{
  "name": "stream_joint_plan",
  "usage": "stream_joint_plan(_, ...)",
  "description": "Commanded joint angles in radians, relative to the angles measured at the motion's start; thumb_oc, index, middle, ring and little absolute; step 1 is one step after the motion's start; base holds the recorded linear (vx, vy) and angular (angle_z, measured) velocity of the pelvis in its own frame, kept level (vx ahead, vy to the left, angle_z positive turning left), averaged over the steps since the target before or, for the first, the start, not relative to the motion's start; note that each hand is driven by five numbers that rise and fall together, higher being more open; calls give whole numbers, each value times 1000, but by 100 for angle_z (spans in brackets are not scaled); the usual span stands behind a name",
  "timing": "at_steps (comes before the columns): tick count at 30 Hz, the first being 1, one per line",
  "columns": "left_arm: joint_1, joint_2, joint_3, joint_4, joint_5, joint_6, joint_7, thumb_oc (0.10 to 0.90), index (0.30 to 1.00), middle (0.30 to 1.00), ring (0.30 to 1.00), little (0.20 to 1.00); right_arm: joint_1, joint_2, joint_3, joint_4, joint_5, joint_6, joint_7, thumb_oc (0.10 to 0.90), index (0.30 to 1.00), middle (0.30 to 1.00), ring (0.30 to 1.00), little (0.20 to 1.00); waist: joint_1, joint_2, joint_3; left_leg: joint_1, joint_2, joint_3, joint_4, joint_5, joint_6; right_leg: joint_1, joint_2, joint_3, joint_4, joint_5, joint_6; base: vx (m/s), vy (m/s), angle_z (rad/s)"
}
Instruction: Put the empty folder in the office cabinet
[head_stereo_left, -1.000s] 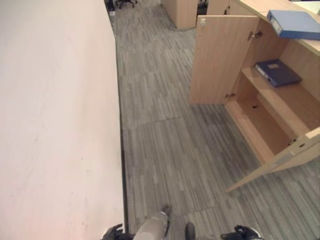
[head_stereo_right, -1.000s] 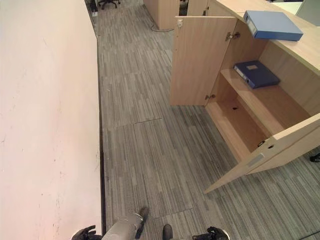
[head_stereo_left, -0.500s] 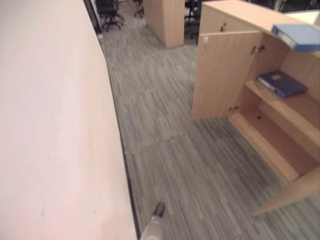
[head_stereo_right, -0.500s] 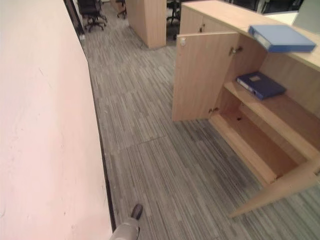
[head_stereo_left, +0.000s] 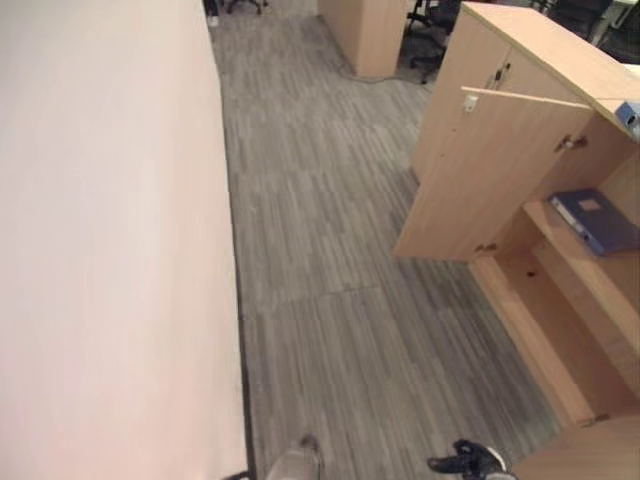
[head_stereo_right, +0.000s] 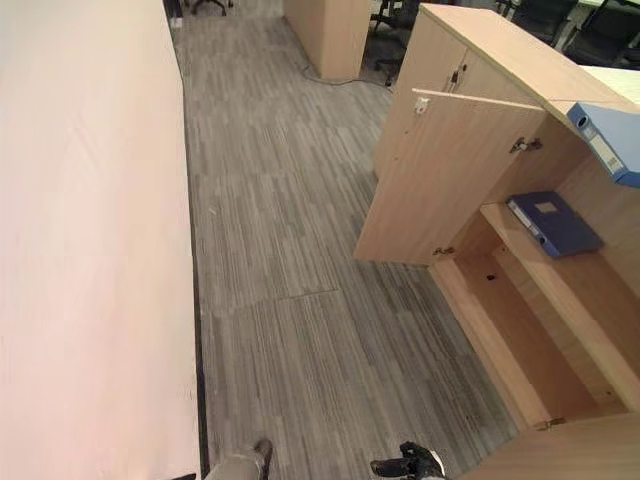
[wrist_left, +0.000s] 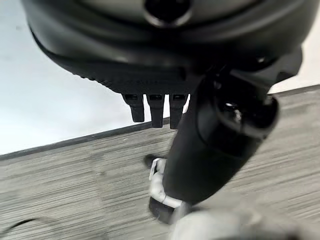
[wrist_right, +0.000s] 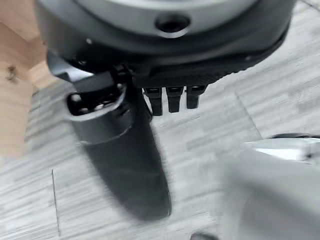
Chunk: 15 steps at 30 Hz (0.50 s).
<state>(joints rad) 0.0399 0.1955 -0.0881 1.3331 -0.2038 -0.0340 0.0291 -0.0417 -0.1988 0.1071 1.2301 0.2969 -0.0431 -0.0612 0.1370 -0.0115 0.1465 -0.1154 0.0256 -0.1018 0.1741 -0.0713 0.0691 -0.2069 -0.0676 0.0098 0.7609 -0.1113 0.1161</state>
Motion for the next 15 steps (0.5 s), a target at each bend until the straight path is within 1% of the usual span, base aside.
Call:
stream_joint_plan(1,-93,188,5,-74,32,-59,57,800,900,900,900,900,-19,-71,-10,6,26,-18,-20,800,900,900,900,900,-19,21,63,-19,-3,-90,-89,75,-64,96,12,-138,-347,8,-21,335,89,31)
stream_joint_plan(2,-87,178,7,-67,41,-58,54,800,900,900,900,900,-17,-74,-8,14,24,-18,-21,800,900,900,900,900,-38,11,61,35,-20,-79,-116,53,-61,54,27,-176,-473,38,-13,571,135,-2)
stream_joint_plan(3,-77,164,9,-58,55,-59,51,800,900,900,900,900,-14,-83,-9,21,15,-14,-25,800,900,900,900,900,-58,13,65,112,-32,-65,-152,17,-59,26,16,-237,-599,105,-12,567,101,-22)
stream_joint_plan(4,-75,158,9,-54,64,-58,48,800,900,900,900,900,-13,-85,-12,19,11,-15,-25,800,900,900,900,900,-71,12,66,140,-38,-57,-162,1,-61,-12,-4,-278,-636,141,-8,480,44,-25)
stream_joint_plan(5,-73,155,12,-51,69,-59,47,800,900,900,900,900,-11,-87,-15,17,7,-14,-26,800,900,900,900,900,-85,18,68,171,-35,-55,-168,-14,-65,-36,-14,-314,-667,160,-3,243,5,-11)
stream_joint_plan(6,-73,154,13,-51,70,-59,47,800,900,900,900,900,-11,-88,-15,16,7,-14,-26,800,900,900,900,900,-86,23,68,174,-30,-56,-170,-17,-66,-32,-10,-317,-669,159,-3,266,-24,-3)
stream_joint_plan(7,-72,150,13,-47,80,-61,44,800,900,900,900,900,-8,-88,-18,17,-5,-10,-27,800,900,900,900,900,-102,26,74,210,-27,-57,-173,-41,-71,-59,-25,-342,-700,182,6,289,-70,-9)
stream_joint_plan(8,-72,149,15,-46,90,-61,43,800,900,900,900,900,-2,-87,-25,21,-18,-7,-28,800,900,900,900,900,-111,26,76,240,-23,-55,-174,-64,-77,-75,-58,-377,-723,201,17,466,-122,-14)
stream_joint_plan(9,-62,144,16,-46,98,-61,41,800,900,900,900,900,10,-91,-32,27,-29,-3,-28,800,900,900,900,900,-124,37,77,276,-7,-46,-173,-90,-86,-65,-87,-412,-743,214,21,459,-135,-12)
stream_joint_plan(10,-55,142,17,-40,109,-60,38,800,900,900,900,900,25,-95,-41,38,-30,-2,-28,800,900,900,900,900,-127,32,61,302,-9,-34,-182,-110,-89,-43,-100,-437,-764,217,16,427,-104,-8)
stream_joint_plan(11,-48,139,19,-39,114,-59,39,800,900,900,900,900,33,-98,-45,44,-32,-1,-30,800,900,900,900,900,-126,34,49,321,-5,-20,-190,-122,-93,-21,-109,-463,-774,231,11,241,-48,-6)
stream_joint_plan(12,-47,138,19,-40,114,-59,39,800,900,900,900,900,34,-98,-45,44,-32,-1,-29,800,900,900,900,900,-126,35,49,324,-4,-20,-191,-122,-93,-18,-107,-464,-777,233,12,248,-54,-2)
stream_joint_plan(13,-39,133,22,-34,120,-58,36,800,900,900,900,900,39,-103,-49,51,-34,-3,-28,800,900,900,900,900,-129,37,31,345,7,0,-195,-137,-100,-5,-114,-495,-778,240,7,243,-73,-40)
stream_joint_plan(14,-33,126,22,-33,127,-56,35,800,900,900,900,900,42,-108,-47,53,-33,-2,-27,800,900,900,900,900,-133,48,18,358,28,20,-197,-147,-110,10,-109,-513,-780,239,2,436,-176,-40)
stream_joint_plan(15,-31,120,19,-30,127,-55,33,800,900,900,900,900,39,-115,-50,51,-27,-4,-28,800,900,900,900,900,-145,61,12,368,57,45,-185,-155,-131,15,-103,-525,-767,226,-7,403,-188,-43)
